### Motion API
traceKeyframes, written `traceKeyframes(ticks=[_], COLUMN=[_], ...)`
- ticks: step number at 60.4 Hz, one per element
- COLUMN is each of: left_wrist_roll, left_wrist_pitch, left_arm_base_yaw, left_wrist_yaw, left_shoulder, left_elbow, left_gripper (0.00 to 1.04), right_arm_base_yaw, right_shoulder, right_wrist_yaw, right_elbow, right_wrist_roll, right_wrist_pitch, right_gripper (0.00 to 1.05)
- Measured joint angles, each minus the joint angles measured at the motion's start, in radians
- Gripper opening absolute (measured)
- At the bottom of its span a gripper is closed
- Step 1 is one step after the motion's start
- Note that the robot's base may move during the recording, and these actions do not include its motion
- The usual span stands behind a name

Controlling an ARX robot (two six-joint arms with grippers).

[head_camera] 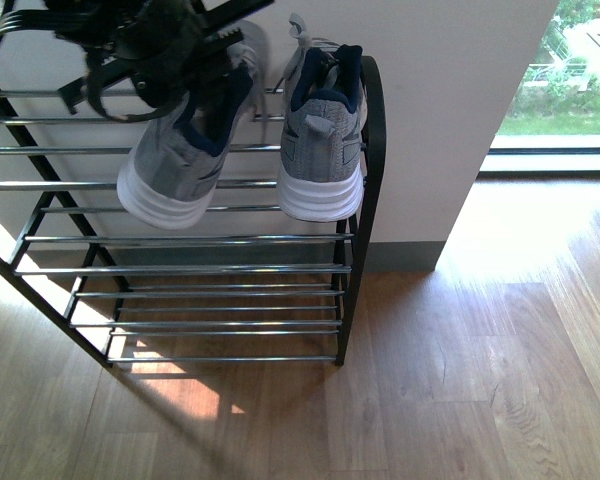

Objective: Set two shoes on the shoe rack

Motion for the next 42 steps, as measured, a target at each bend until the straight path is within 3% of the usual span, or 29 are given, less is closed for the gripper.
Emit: traceKeyframes(ticks=[21,42], left_wrist_roll=[-0.048,-0.154], left_wrist_pitch=[-0.058,0.004], left_arm_base_yaw=[-0.010,-0.016], left_wrist_yaw=[0.042,0.117], left_shoulder=[0.125,0.140], left_elbow=[0.170,0.163], left_gripper=[0.01,0.01], right_arm_base_yaw=[0.000,0.000], right_shoulder=[0.000,0.000], right_wrist_yaw=[0.000,0.000], right_elbow=[0.000,0.000], right_wrist_roll=[0.000,0.000], right_wrist_pitch=[0.000,0.000], right_gripper=[0.96,0.96])
